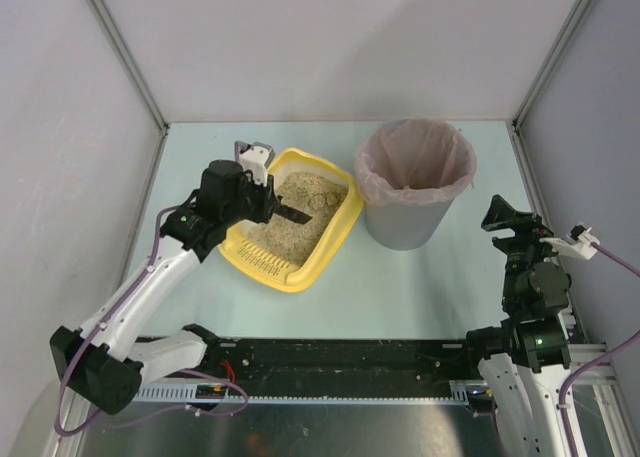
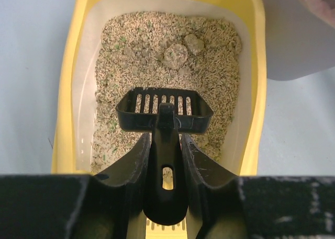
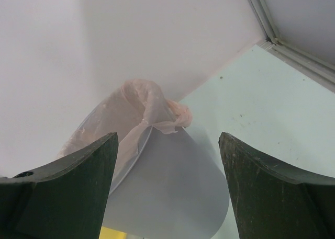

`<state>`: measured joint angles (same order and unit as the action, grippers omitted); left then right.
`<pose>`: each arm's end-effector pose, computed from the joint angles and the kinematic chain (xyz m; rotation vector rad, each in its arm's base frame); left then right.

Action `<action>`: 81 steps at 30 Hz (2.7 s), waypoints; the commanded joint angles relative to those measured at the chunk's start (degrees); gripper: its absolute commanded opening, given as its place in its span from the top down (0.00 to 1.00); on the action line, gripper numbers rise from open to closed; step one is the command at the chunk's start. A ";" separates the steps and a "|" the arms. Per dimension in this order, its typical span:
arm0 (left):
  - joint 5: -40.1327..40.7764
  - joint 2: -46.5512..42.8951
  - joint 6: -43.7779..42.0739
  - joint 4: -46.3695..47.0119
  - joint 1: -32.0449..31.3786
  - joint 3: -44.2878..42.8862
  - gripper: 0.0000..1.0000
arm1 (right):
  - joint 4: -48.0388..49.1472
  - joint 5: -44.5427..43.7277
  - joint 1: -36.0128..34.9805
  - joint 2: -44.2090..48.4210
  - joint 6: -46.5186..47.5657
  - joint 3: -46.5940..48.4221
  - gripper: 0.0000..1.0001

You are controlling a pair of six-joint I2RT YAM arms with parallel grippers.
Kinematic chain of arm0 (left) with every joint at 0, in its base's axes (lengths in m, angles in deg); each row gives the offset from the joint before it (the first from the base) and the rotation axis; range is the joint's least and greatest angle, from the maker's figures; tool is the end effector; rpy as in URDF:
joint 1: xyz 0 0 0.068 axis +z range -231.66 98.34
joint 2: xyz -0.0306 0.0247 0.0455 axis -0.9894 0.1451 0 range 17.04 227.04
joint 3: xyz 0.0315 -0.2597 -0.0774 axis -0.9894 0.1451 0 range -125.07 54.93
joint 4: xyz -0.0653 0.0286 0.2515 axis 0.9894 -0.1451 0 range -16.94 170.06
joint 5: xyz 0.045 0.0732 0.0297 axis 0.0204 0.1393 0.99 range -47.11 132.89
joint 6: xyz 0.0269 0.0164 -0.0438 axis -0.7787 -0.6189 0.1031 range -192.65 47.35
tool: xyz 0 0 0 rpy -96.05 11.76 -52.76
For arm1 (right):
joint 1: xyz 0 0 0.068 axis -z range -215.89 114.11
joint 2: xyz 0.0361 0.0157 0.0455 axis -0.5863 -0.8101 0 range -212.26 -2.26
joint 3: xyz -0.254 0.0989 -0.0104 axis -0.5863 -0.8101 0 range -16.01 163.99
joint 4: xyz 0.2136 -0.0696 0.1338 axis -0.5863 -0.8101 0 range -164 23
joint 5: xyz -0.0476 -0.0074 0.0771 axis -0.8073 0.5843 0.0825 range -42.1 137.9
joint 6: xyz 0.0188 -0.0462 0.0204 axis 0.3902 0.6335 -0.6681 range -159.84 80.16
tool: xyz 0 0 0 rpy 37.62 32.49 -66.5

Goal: Clean the litter box

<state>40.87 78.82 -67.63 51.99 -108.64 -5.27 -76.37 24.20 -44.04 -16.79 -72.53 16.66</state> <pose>0.2105 -0.1087 0.3450 0.4232 2.0671 -0.3739 0.0852 -0.0022 0.3293 0.6305 1.2917 0.2934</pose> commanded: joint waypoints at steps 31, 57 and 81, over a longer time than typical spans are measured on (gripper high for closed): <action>-12.21 20.66 -1.24 13.82 4.48 2.02 1.00 | 3.04 1.82 0.14 -3.93 -0.97 0.29 0.18; -4.22 23.20 10.63 57.33 -0.17 29.44 1.00 | 4.71 3.93 0.06 -6.04 -1.94 0.29 0.19; -0.44 24.09 4.83 105.41 -3.78 51.41 1.00 | 5.85 5.51 0.06 -7.98 -2.12 0.29 0.19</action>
<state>42.97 101.83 -61.20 148.29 -111.66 42.92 -73.46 29.36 -44.04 -24.26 -74.34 16.66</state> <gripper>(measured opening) 0.295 0.809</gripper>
